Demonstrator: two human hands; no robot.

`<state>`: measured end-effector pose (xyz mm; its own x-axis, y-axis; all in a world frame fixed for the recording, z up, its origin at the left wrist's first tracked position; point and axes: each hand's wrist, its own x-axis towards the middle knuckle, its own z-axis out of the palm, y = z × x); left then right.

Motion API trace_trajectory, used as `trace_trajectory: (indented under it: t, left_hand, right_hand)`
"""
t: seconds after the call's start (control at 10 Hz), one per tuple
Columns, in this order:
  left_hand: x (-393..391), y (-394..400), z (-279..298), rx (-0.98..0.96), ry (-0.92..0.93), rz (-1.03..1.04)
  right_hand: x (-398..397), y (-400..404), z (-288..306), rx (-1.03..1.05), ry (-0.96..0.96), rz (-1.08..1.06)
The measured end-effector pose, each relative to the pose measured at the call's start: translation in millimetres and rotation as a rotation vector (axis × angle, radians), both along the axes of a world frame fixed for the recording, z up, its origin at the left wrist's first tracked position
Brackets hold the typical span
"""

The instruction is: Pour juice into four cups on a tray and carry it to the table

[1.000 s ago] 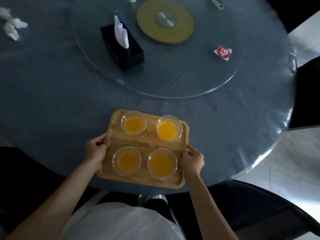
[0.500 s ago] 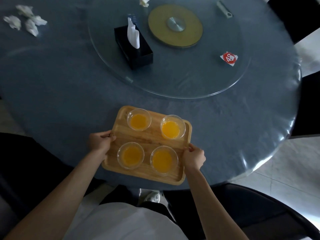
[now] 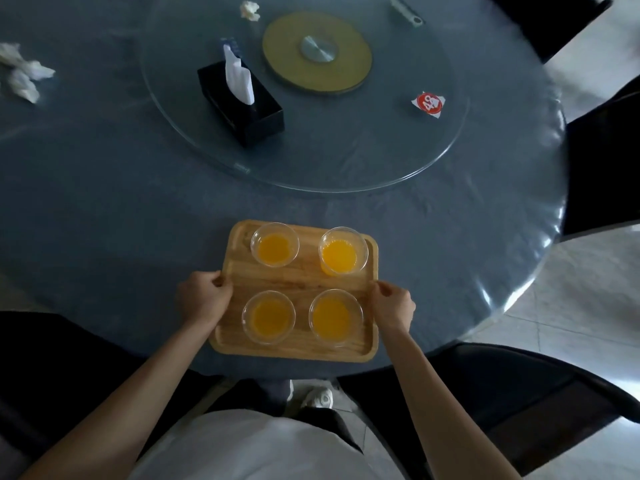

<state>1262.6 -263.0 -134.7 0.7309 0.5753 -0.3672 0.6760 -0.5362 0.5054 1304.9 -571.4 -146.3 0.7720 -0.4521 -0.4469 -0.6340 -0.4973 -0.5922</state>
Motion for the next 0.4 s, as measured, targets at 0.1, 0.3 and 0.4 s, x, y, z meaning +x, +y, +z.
trace_trajectory:
  t: [0.1,0.3,0.4]
  left_hand:
    - [-4.3,3.8,3.8,-0.046,-0.027,-0.098]
    - [-17.7,19.8,8.9,-0.053,-0.031,-0.318]
    - [-21.0,27.5,20.0,0.016,-0.029,-0.370]
  right_hand:
    - [-4.9,-0.6,4.9,0.015,-0.003,0.053]
    - [-22.6,-4.7,30.9,-0.039,-0.088,0.158]
    - [-31.8,-10.2,44.9,-0.202,-0.178,0.246]
